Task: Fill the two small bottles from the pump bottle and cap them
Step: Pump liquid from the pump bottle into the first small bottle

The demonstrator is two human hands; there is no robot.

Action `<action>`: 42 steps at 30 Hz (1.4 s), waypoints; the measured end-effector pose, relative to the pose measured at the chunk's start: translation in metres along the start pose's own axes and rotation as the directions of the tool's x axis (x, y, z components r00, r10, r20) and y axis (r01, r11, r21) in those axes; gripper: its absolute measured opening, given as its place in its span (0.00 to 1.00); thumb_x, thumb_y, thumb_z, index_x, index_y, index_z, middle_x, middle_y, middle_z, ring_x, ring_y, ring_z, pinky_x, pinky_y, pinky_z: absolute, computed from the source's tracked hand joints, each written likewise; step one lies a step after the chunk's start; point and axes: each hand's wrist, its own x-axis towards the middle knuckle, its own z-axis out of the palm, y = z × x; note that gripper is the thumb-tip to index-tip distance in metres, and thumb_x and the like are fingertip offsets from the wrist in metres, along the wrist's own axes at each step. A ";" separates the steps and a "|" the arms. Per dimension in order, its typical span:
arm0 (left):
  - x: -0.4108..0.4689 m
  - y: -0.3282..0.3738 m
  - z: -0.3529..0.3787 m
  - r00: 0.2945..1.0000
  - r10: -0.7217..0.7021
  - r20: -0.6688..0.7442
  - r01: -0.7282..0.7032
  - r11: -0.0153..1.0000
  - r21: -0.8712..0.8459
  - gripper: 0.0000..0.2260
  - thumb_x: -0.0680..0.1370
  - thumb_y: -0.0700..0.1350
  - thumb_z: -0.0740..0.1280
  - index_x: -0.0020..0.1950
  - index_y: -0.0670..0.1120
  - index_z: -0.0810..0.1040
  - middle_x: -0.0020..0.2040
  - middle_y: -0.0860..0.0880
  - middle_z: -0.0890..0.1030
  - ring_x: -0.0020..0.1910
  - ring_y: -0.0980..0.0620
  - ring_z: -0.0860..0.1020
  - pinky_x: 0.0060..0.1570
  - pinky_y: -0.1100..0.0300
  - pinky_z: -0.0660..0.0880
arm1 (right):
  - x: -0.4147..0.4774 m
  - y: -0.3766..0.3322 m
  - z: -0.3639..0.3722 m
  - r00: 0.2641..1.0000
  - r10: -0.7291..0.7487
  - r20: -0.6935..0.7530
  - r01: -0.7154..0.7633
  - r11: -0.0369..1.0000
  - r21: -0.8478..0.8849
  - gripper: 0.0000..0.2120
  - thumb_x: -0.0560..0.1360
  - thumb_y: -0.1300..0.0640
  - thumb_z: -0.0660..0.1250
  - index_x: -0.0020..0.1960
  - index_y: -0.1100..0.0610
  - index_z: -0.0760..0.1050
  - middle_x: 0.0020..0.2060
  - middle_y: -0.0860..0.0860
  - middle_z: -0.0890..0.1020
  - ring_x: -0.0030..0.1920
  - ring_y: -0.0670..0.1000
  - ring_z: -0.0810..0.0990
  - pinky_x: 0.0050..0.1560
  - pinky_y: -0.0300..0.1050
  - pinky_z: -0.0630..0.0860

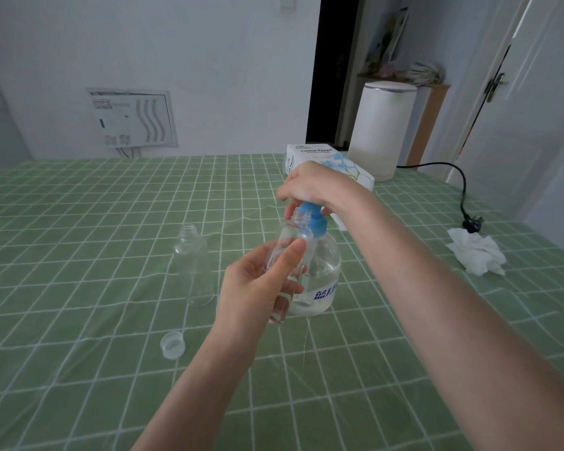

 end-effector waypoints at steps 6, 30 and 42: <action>-0.001 -0.002 -0.001 1.000 -0.016 0.000 0.016 1.000 0.003 0.22 0.60 0.62 0.70 0.48 0.50 0.83 0.35 0.53 0.84 0.28 0.59 0.78 0.23 0.68 0.69 | 0.002 0.005 0.008 1.000 0.010 0.028 -0.011 1.000 0.023 0.16 0.76 0.56 0.65 0.61 0.61 0.76 0.55 0.57 0.83 0.52 0.57 0.81 0.56 0.49 0.76; 0.000 -0.002 -0.001 1.000 -0.014 0.008 0.014 1.000 -0.006 0.17 0.63 0.61 0.70 0.43 0.51 0.83 0.33 0.53 0.83 0.27 0.59 0.77 0.22 0.69 0.68 | -0.001 0.003 0.007 1.000 0.009 0.019 -0.009 1.000 -0.002 0.18 0.77 0.54 0.64 0.65 0.60 0.74 0.57 0.57 0.82 0.58 0.58 0.80 0.61 0.50 0.75; 0.002 0.000 0.002 1.000 -0.002 0.006 0.002 1.000 -0.017 0.19 0.63 0.60 0.69 0.47 0.50 0.83 0.34 0.53 0.84 0.28 0.59 0.78 0.24 0.69 0.69 | -0.003 -0.001 -0.004 0.999 -0.020 -0.032 0.018 0.999 -0.049 0.15 0.76 0.54 0.64 0.60 0.58 0.76 0.52 0.54 0.85 0.45 0.51 0.76 0.34 0.40 0.66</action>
